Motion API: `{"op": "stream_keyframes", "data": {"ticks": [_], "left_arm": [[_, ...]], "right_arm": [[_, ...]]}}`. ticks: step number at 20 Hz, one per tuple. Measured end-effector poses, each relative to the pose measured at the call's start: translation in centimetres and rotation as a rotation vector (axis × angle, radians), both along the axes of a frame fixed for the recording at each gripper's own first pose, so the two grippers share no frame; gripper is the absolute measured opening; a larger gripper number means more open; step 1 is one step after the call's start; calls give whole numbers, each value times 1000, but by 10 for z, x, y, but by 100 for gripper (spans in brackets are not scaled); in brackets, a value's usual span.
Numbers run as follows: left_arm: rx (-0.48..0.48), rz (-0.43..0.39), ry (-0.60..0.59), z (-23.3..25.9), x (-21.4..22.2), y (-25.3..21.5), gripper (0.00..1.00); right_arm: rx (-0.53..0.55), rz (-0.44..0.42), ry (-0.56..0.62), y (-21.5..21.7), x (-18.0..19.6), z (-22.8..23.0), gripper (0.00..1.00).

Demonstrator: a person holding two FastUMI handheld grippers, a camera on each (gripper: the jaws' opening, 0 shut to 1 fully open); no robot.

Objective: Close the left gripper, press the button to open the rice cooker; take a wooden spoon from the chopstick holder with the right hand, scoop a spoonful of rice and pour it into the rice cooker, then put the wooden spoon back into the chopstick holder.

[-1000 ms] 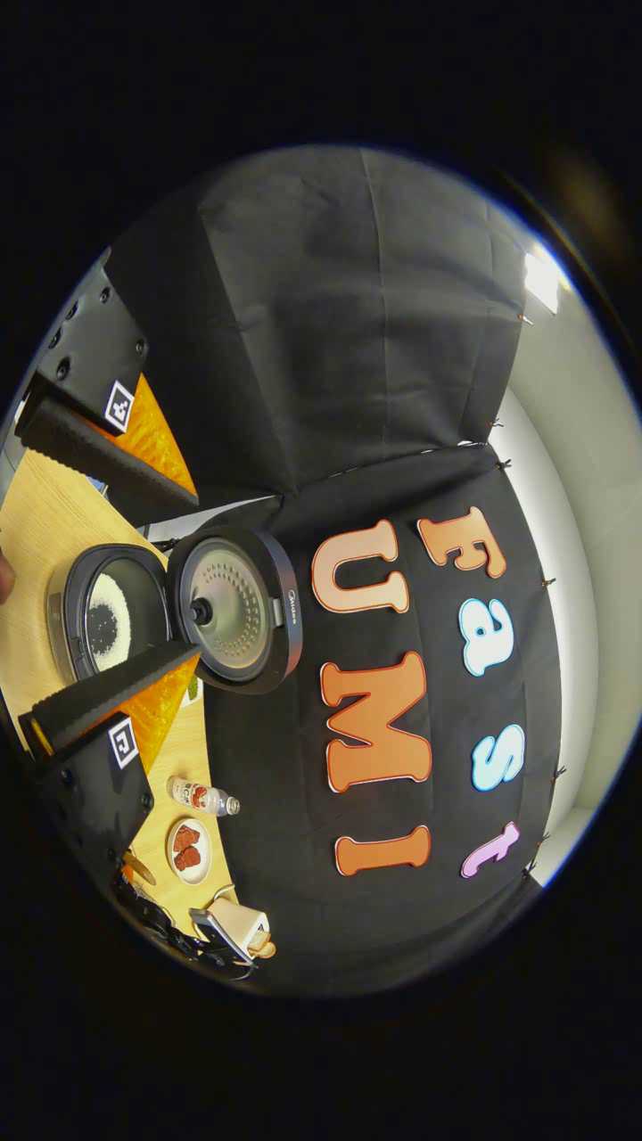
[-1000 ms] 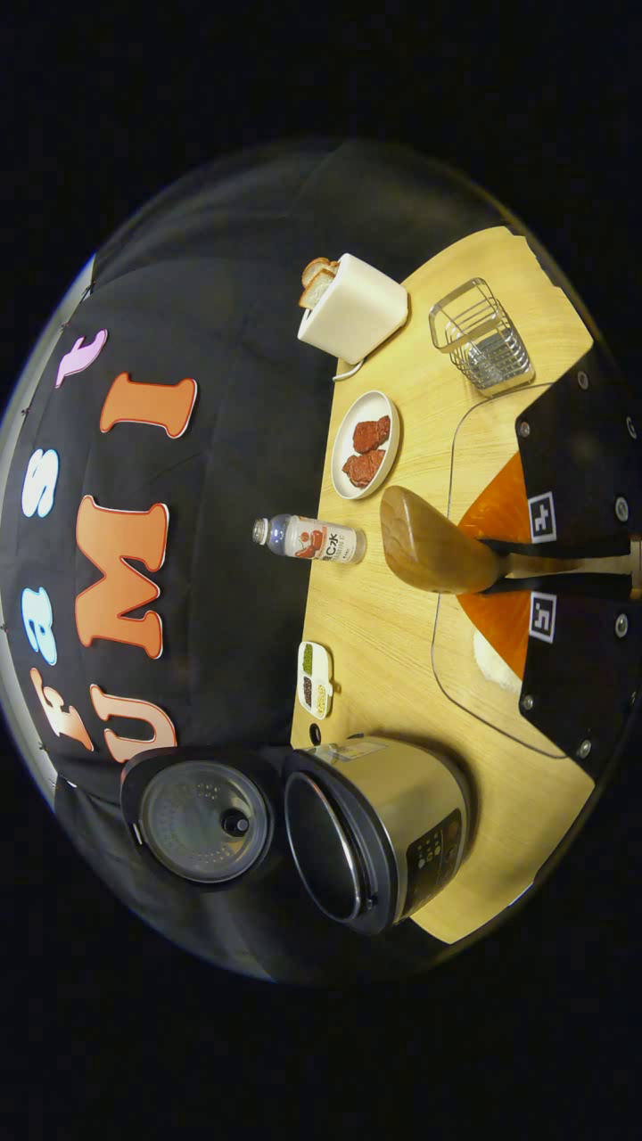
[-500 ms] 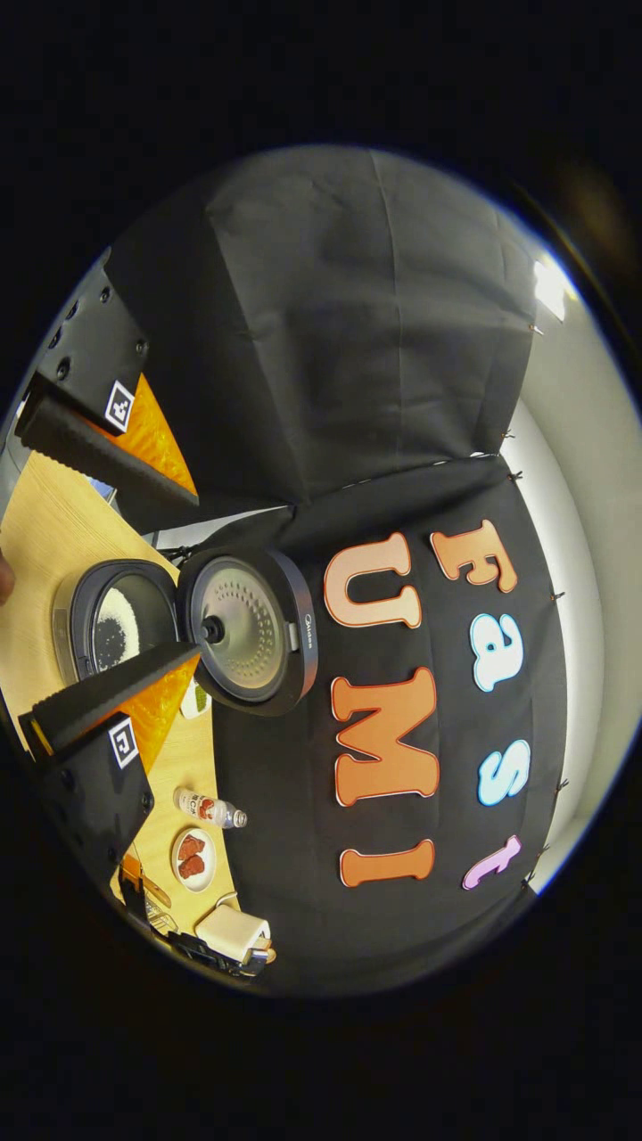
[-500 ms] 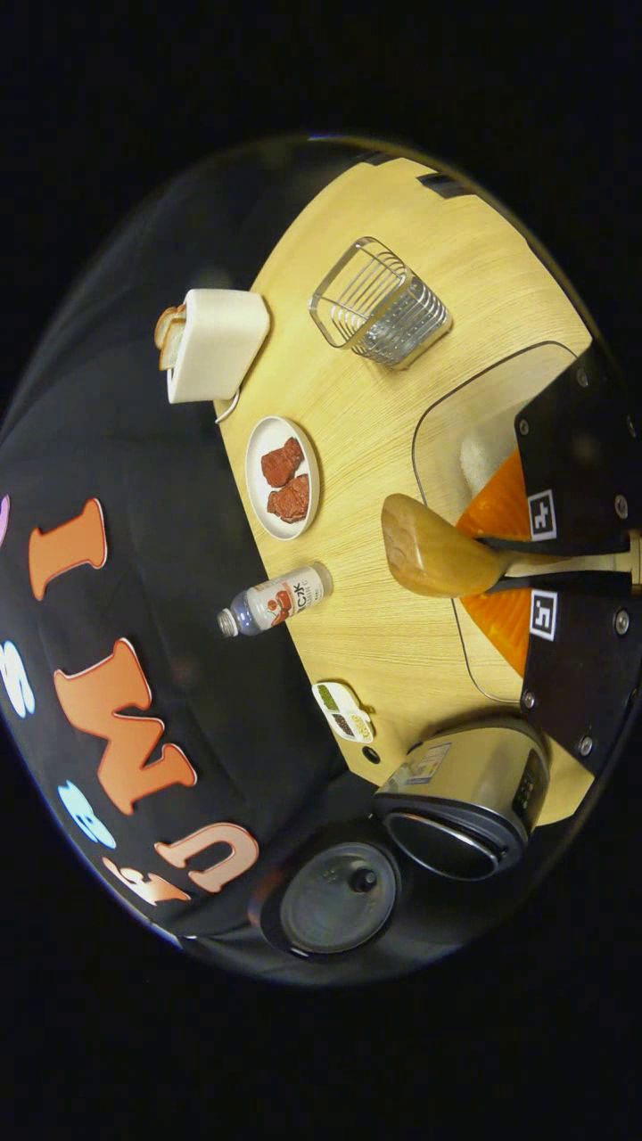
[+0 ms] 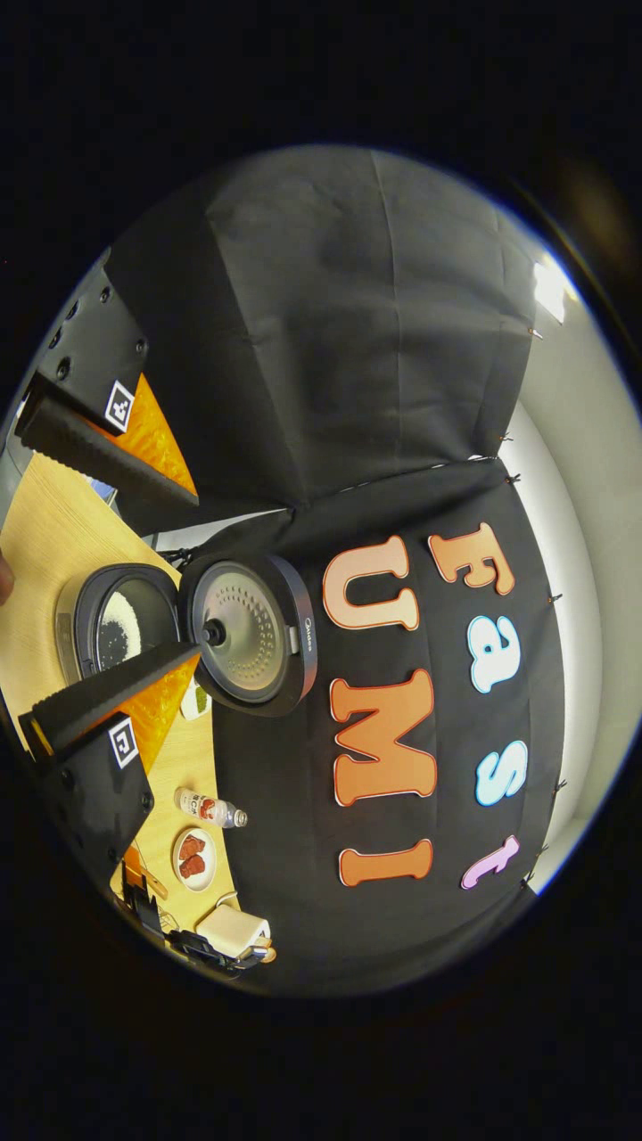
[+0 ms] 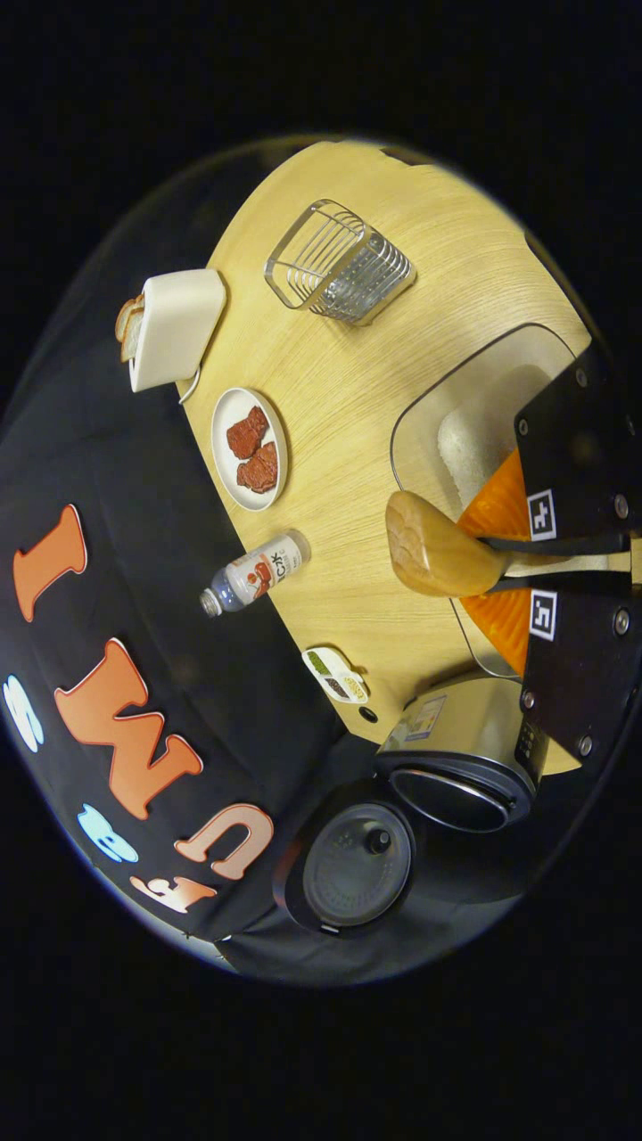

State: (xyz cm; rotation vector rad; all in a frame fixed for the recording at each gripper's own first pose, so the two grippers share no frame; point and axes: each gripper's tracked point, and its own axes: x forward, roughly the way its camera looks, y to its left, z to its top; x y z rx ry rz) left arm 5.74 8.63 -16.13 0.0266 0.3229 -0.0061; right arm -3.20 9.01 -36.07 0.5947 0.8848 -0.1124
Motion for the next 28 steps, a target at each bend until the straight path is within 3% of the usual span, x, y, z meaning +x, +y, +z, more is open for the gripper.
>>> {"op": "stream_keyframes", "data": {"ticks": [15,28], "left_arm": [[17,3,11,0,-2,4,97],[31,-42,-4,9,3,-23,100]], "right_arm": [[296,-8,24,21,-2,9,6],[574,-121,-20,-35,2,36,6]]}}
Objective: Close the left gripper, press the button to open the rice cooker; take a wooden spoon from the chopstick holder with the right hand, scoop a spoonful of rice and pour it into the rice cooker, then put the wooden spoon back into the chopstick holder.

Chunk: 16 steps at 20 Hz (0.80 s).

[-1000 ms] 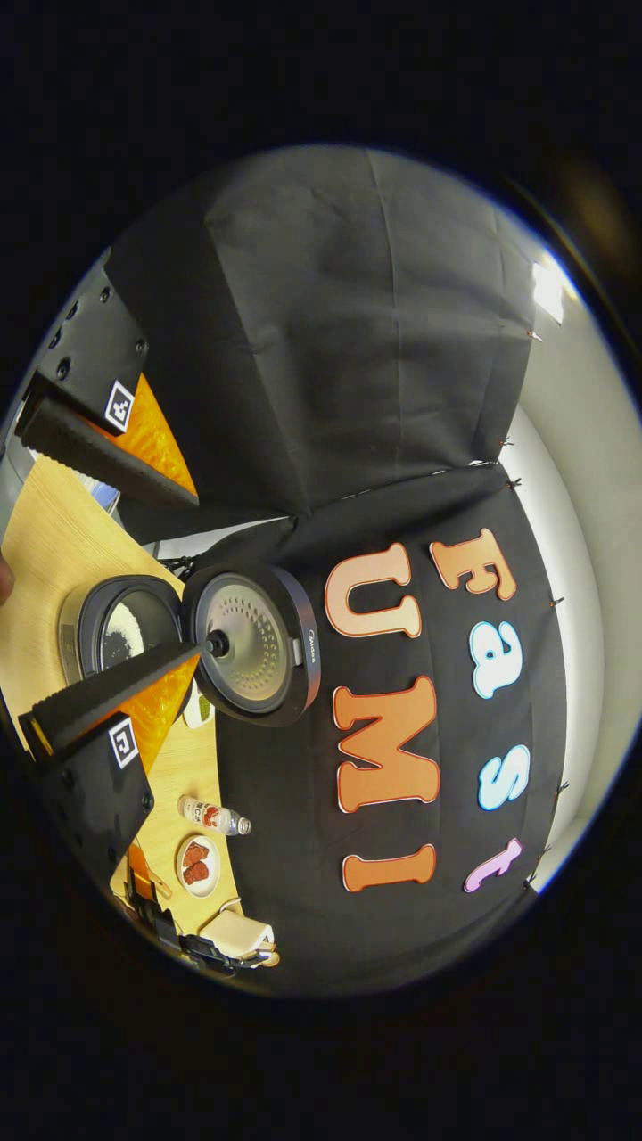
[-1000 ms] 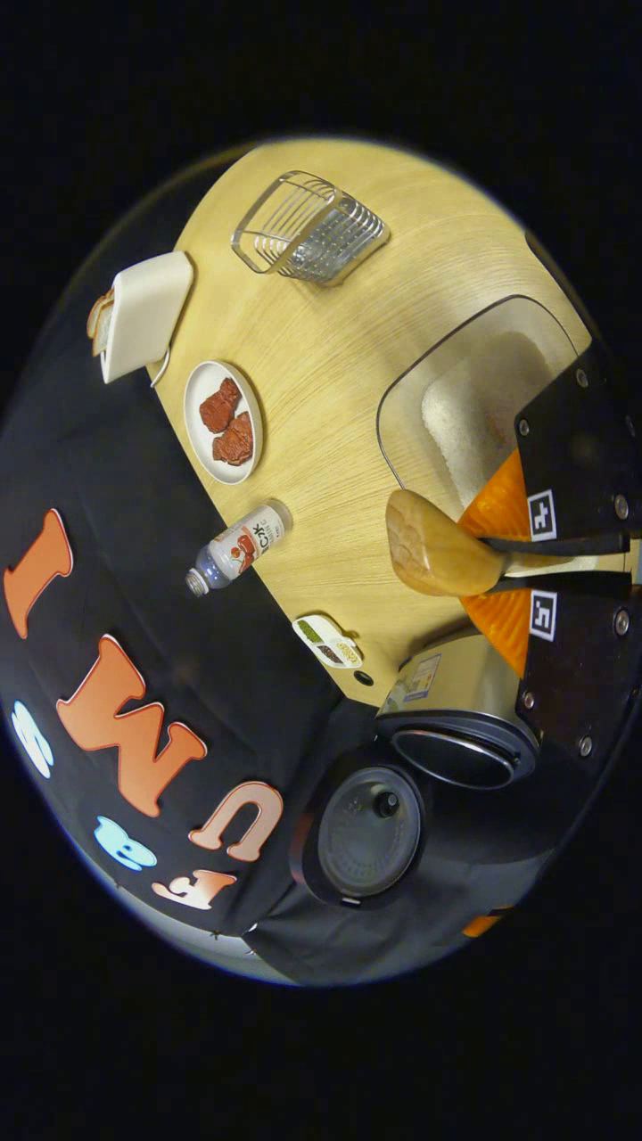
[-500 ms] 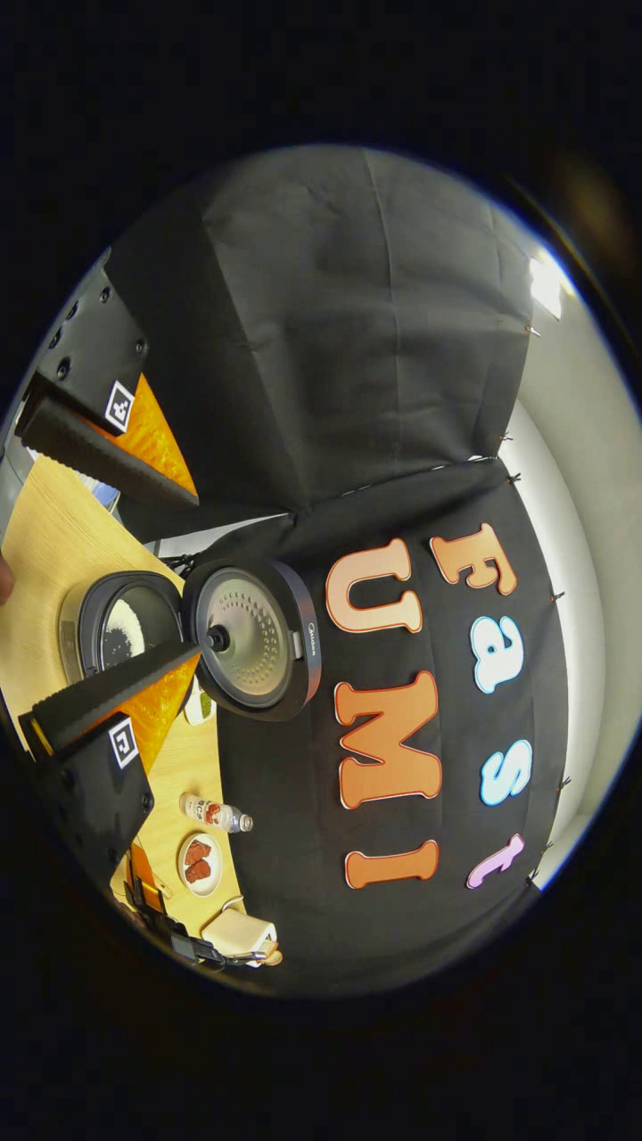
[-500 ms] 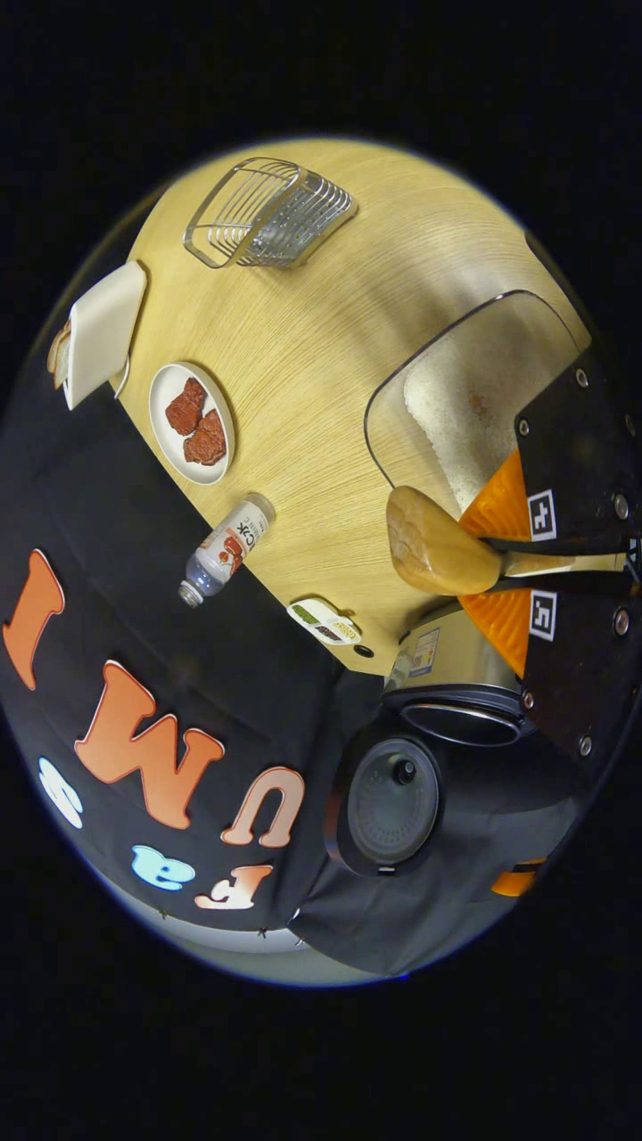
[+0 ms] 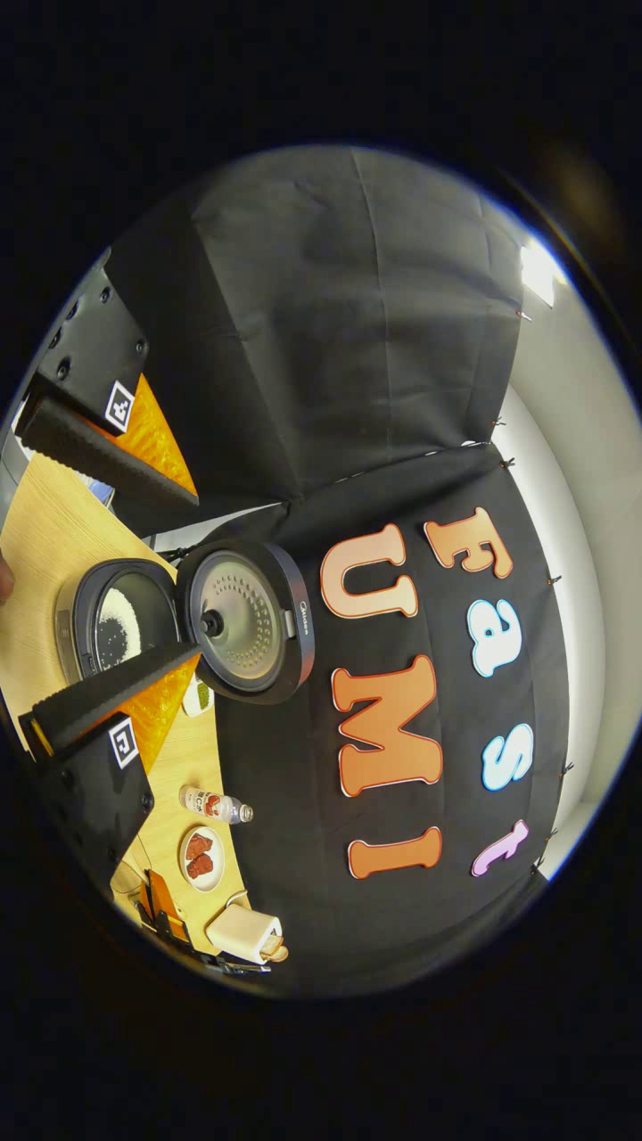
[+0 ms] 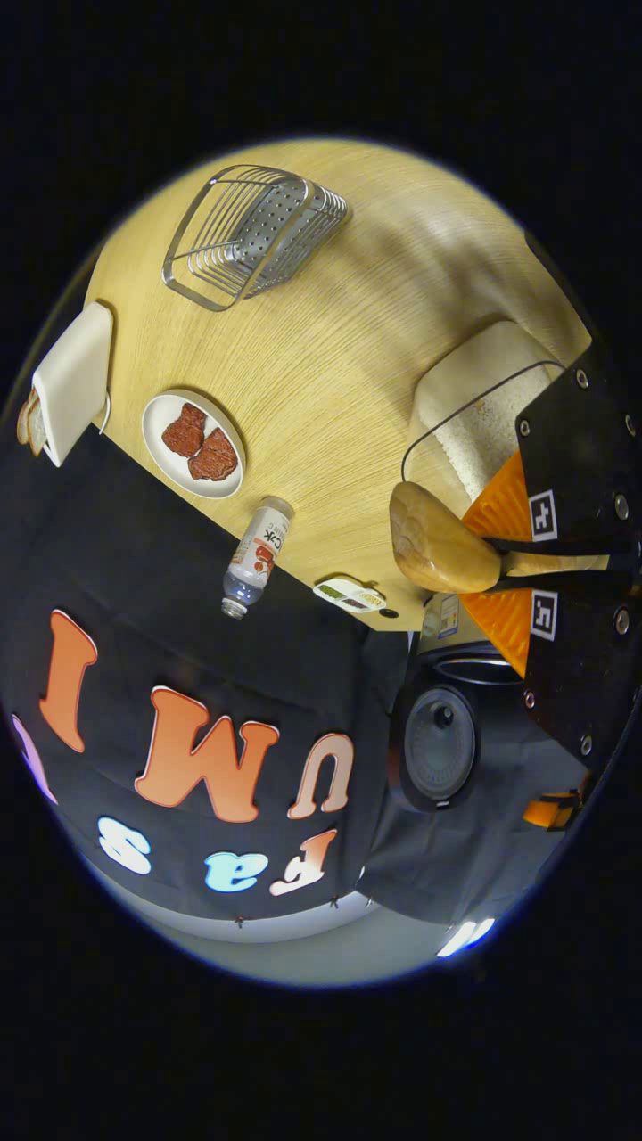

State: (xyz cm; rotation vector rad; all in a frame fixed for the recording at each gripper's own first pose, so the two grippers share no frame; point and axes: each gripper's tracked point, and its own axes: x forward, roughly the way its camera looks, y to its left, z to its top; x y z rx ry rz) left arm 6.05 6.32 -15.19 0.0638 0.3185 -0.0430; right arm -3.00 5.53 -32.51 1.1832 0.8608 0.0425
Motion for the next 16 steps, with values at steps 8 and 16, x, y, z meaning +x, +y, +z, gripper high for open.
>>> {"op": "stream_keyframes", "data": {"ticks": [8,16], "left_arm": [[-29,-13,-37,12,0,-16,97],[-63,45,-66,23,-12,2,97]], "right_arm": [[283,-144,-43,-28,10,56,6],[566,-181,-68,-7,38,108,6]]}}
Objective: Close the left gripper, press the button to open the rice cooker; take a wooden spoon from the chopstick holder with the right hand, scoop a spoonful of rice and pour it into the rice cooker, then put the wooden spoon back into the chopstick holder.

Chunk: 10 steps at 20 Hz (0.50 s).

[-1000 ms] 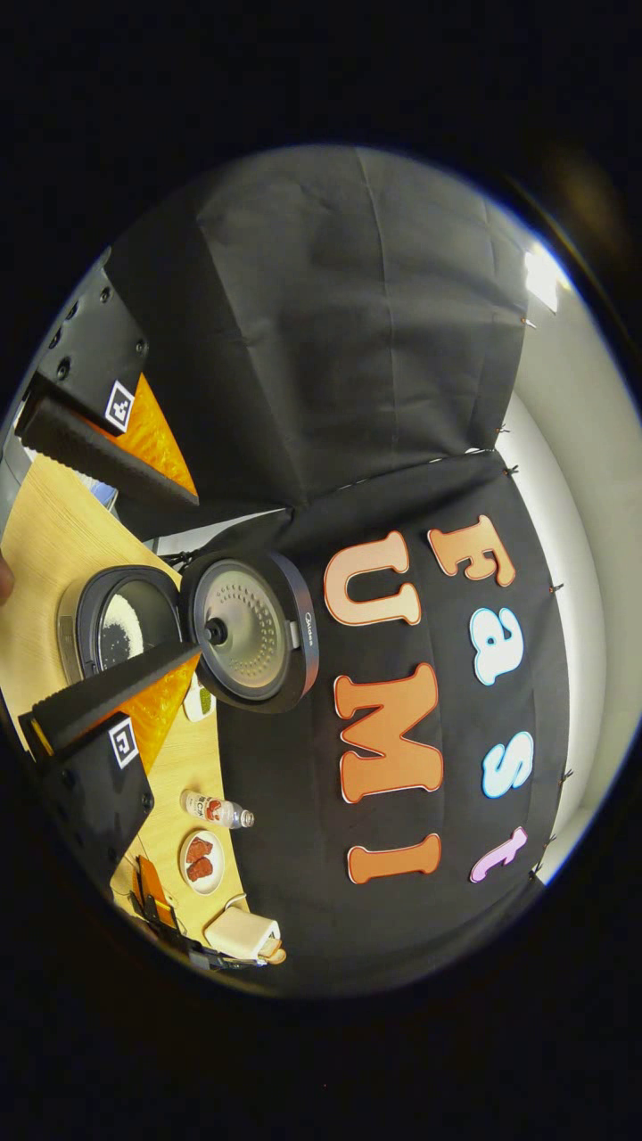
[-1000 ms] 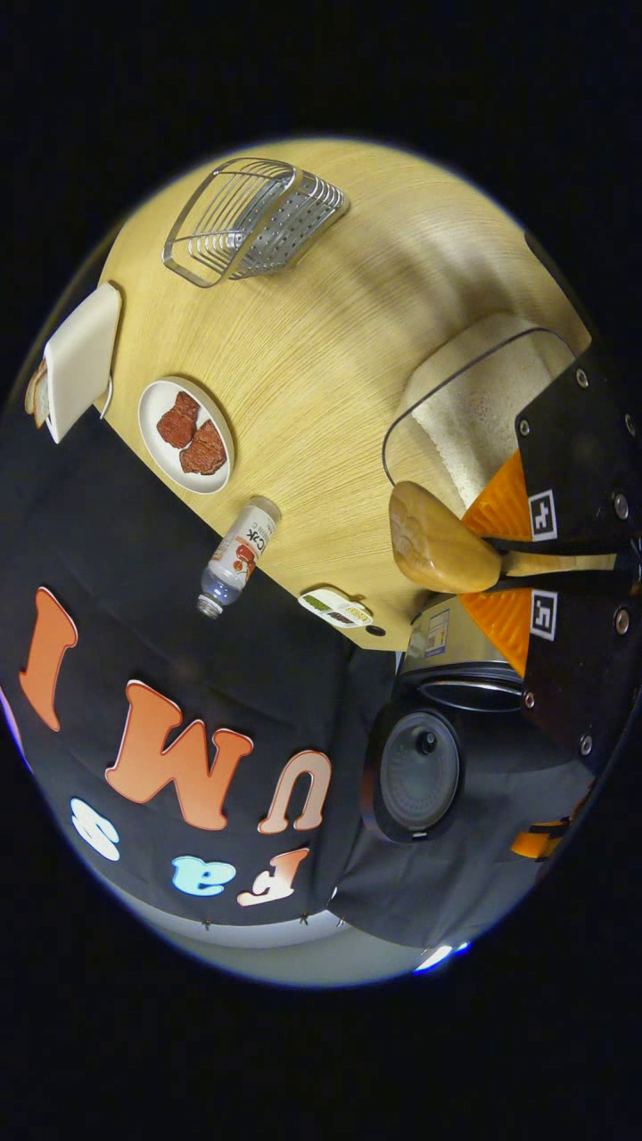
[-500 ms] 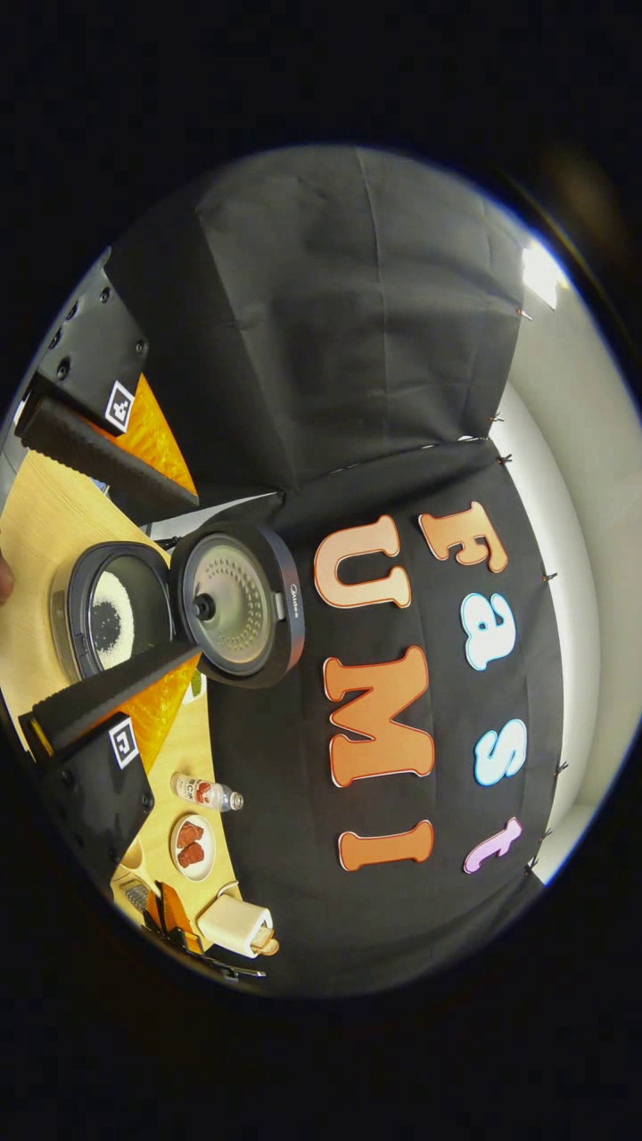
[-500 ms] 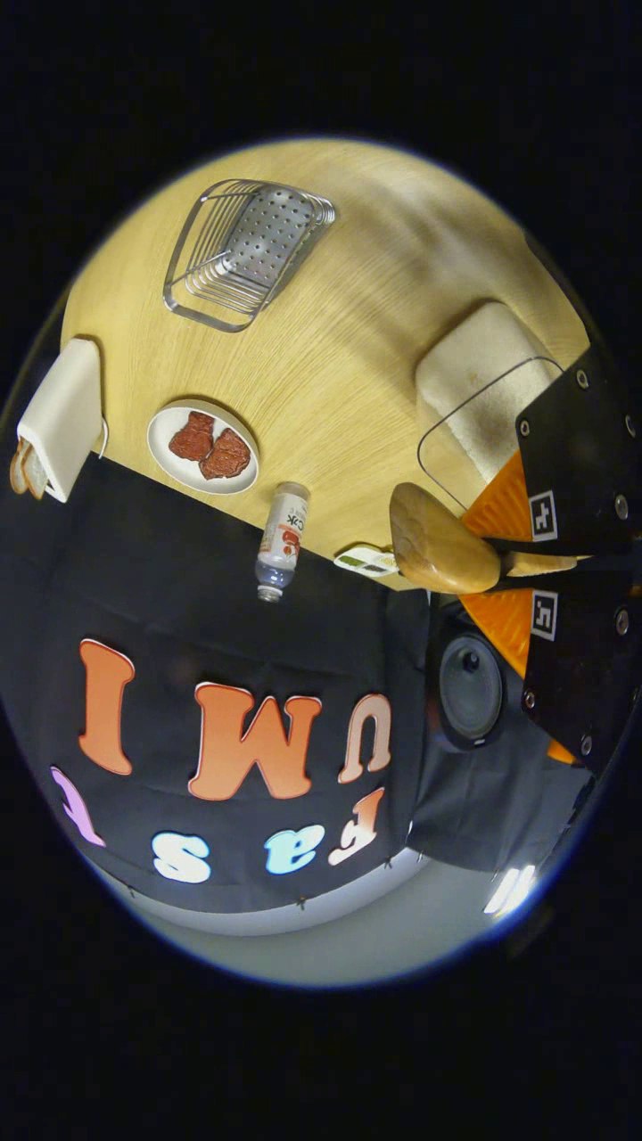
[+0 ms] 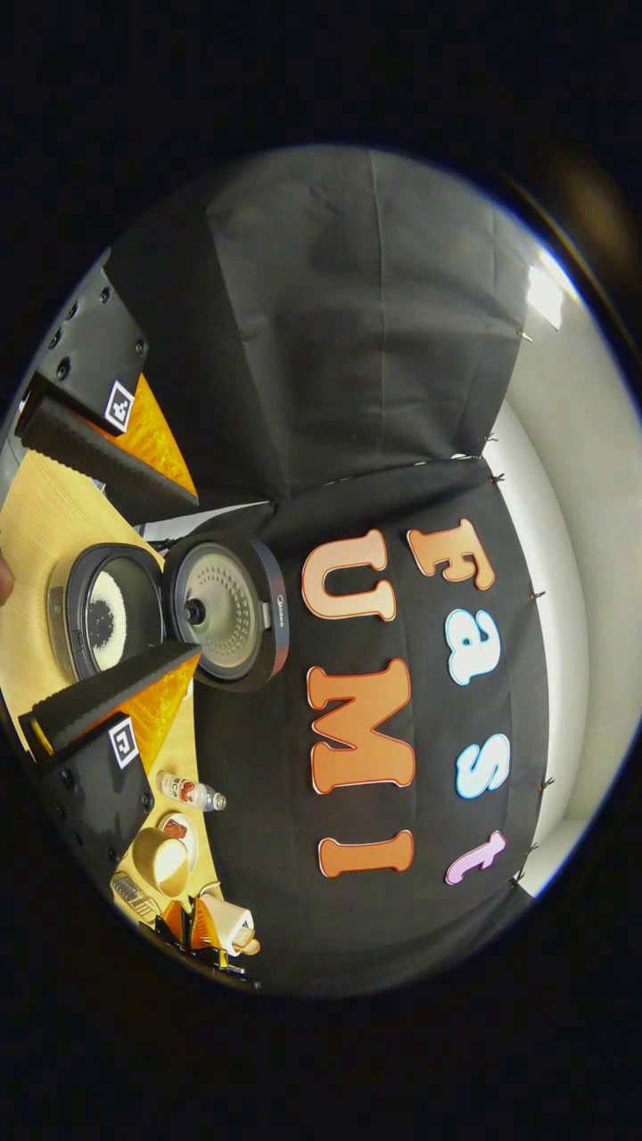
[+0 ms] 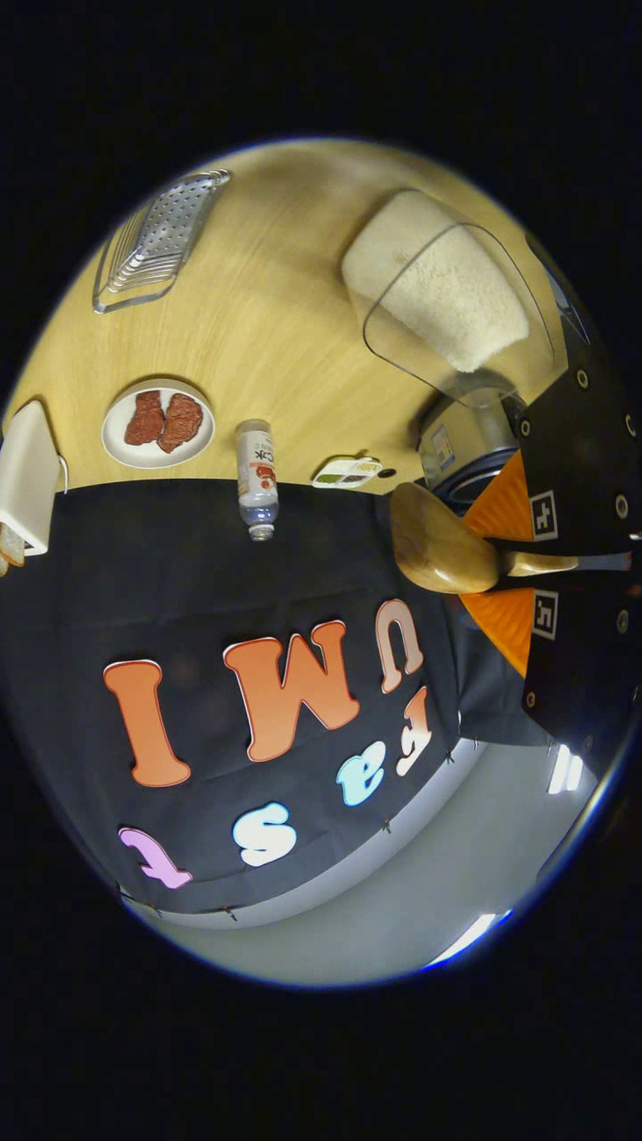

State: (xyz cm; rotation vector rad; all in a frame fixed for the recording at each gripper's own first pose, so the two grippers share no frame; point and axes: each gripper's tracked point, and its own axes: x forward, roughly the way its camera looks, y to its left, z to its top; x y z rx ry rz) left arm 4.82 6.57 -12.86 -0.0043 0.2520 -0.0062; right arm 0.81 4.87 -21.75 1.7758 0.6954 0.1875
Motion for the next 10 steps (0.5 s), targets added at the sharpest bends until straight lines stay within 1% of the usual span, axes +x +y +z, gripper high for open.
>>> {"op": "stream_keyframes", "data": {"ticks": [2,5,7,10], "left_arm": [[-3,23,-4,1,-3,11,97],[-3,64,-10,2,-8,31,97],[-3,94,-15,2,-12,46,97],[2,138,-24,2,-19,69,97]], "right_arm": [[29,24,-15,16,7,14,6],[44,72,-22,46,19,26,6],[42,105,-25,67,28,30,6],[8,160,-25,101,42,31,6]]}}
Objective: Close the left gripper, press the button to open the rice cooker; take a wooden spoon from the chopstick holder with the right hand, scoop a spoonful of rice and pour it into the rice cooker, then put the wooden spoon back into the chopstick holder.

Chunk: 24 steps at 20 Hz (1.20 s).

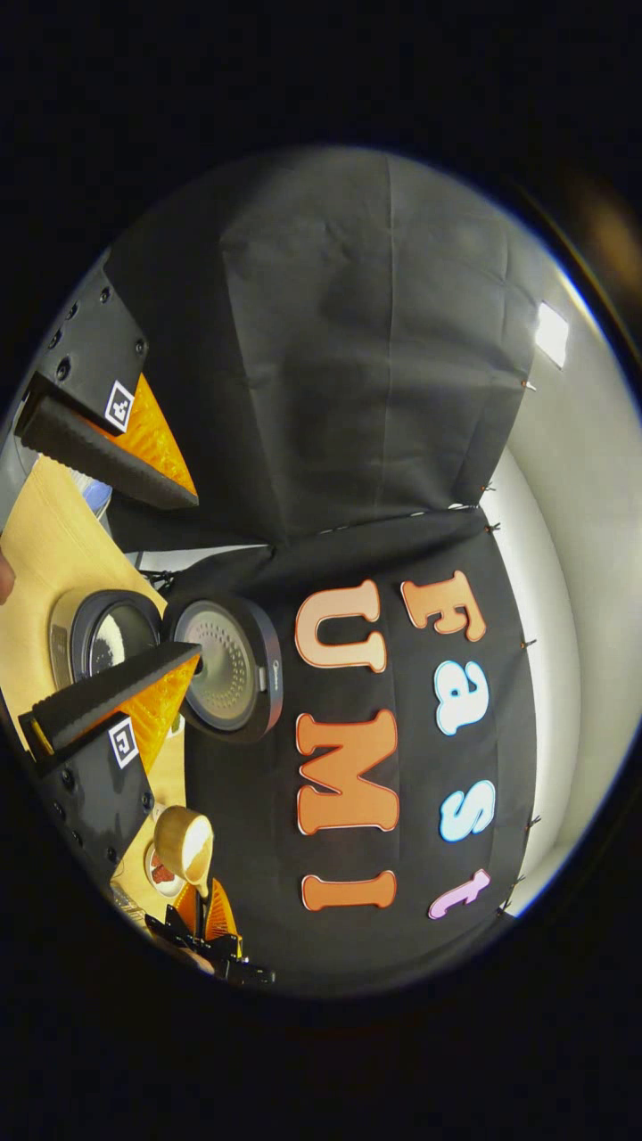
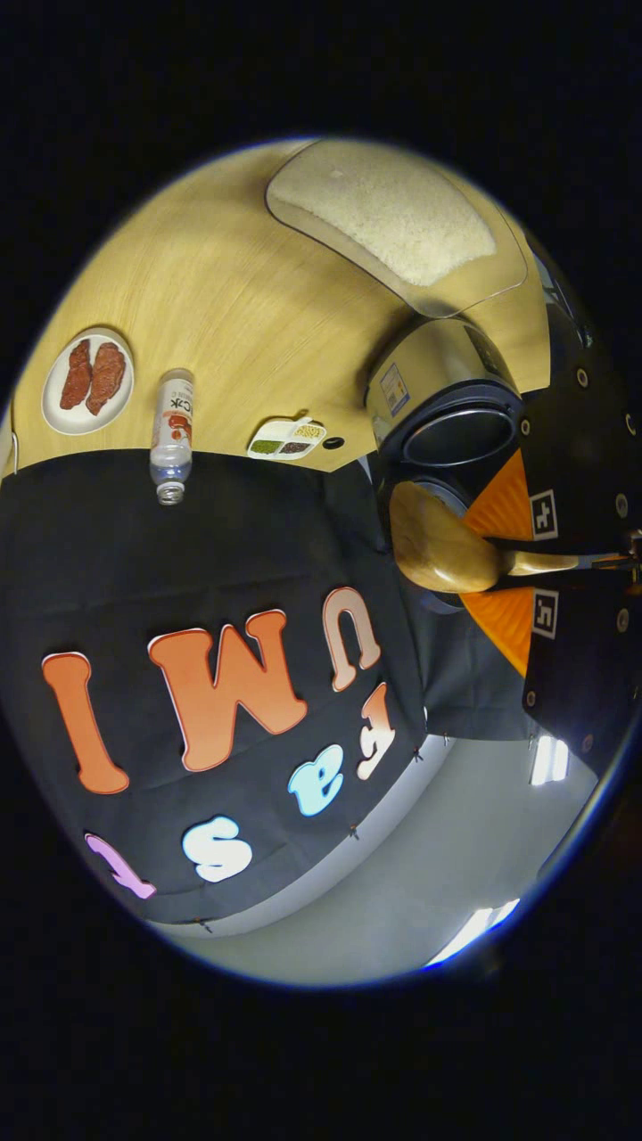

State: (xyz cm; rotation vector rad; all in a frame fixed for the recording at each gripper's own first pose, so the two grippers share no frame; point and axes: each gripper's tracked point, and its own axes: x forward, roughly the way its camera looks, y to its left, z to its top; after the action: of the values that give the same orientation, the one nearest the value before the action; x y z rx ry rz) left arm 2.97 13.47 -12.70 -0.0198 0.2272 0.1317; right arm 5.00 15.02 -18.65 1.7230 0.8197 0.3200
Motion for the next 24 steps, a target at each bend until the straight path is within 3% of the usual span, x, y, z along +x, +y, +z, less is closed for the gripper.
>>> {"op": "stream_keyframes", "data": {"ticks": [3,7,10,14,18,24], "left_arm": [[18,32,-9,1,-7,22,97],[47,56,-12,-6,-12,45,98],[39,33,1,-18,-11,53,100],[57,-16,45,-43,-7,59,100],[71,-27,43,-47,0,62,100],[63,16,40,-40,1,49,100]], "right_arm": [[-38,39,0,34,18,0,6],[-191,78,-37,70,43,-9,6],[-345,83,-77,84,56,-20,6],[-475,96,-83,100,62,-36,6],[-690,145,-185,113,72,-34,6],[-871,256,-372,144,79,-20,6]]}}
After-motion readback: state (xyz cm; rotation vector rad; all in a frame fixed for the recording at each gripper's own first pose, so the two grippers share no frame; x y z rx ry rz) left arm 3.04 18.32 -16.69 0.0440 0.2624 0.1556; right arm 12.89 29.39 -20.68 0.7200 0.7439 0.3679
